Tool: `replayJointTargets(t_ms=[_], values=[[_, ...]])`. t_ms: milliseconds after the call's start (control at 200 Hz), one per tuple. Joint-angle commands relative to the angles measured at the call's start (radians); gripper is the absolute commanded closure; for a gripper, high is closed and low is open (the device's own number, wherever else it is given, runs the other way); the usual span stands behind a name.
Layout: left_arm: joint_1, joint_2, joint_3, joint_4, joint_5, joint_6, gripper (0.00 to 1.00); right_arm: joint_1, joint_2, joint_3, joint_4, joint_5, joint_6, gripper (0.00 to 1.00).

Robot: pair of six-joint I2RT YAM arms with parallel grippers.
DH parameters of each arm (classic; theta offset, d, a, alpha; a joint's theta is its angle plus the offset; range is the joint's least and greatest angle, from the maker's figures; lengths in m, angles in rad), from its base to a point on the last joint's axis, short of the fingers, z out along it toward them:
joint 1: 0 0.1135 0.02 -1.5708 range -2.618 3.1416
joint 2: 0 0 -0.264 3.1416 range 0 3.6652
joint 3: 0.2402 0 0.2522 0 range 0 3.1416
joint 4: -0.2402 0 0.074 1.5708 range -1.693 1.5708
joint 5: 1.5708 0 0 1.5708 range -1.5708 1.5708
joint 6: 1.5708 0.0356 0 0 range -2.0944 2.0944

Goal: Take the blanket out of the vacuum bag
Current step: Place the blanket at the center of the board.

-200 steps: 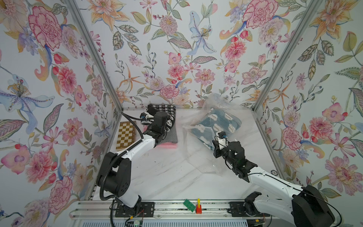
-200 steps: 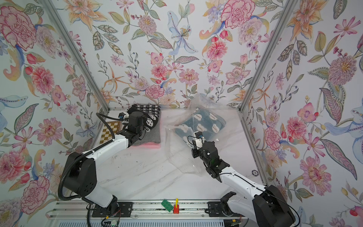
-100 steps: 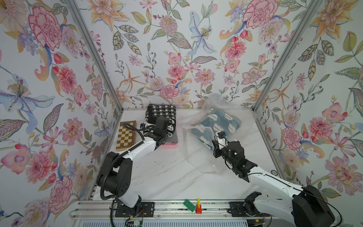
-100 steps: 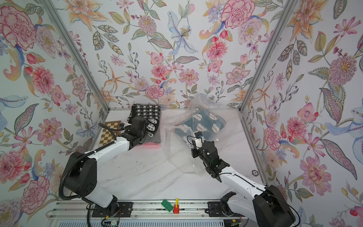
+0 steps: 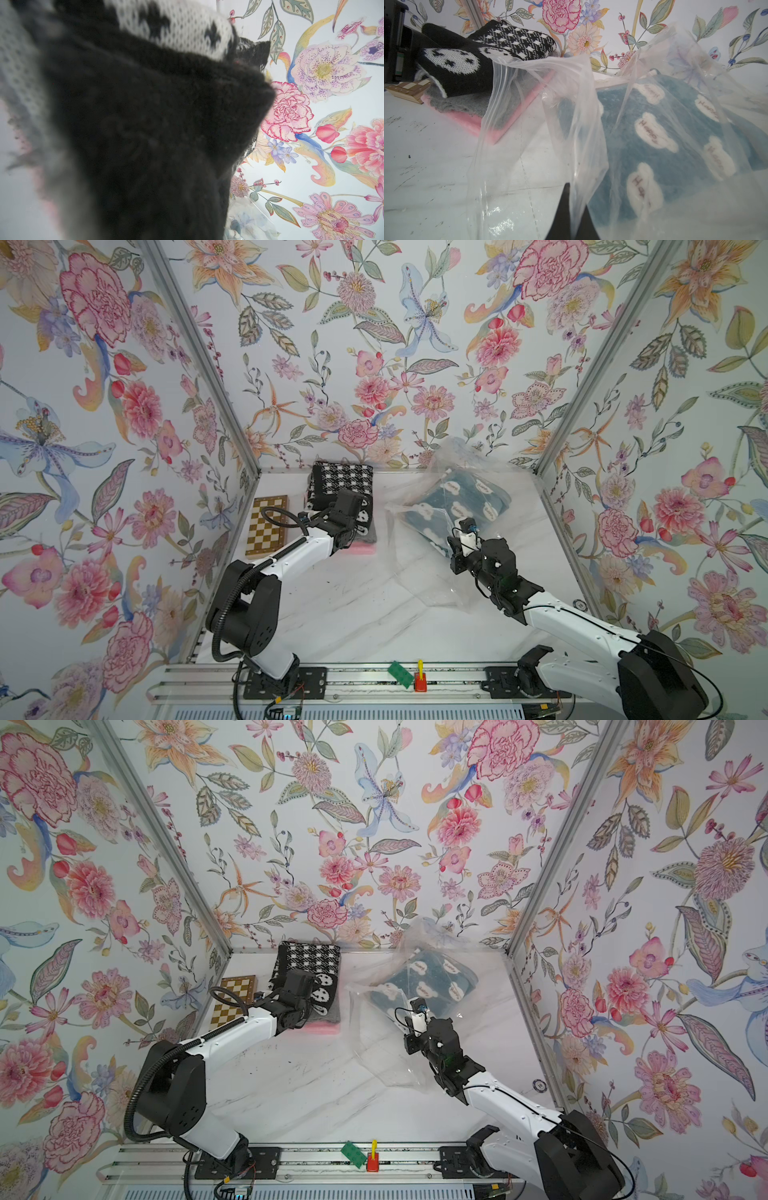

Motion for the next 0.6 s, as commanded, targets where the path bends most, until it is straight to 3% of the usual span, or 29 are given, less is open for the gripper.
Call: replayJointTargets(t_ms=[0, 150, 280, 596], values=[[-0.018, 0.032, -0.017, -0.013, 0.027, -0.021, 1.00, 0.006, 0.015, 0.027, -0.019, 0.008, -0.013, 1.00], [-0.021, 0.042, -0.001, 0.010, 0.084, 0.010, 0.78, 0.008, 0.014, 0.027, -0.018, 0.010, -0.015, 1.00], [-0.047, 0.030, 0.081, -0.105, 0.120, 0.071, 0.64, 0.009, 0.021, 0.030, -0.018, 0.011, -0.016, 1.00], [-0.103, -0.183, -0.037, -0.189, 0.154, 0.096, 0.52, 0.012, 0.047, 0.040, -0.023, 0.012, -0.017, 1.00]])
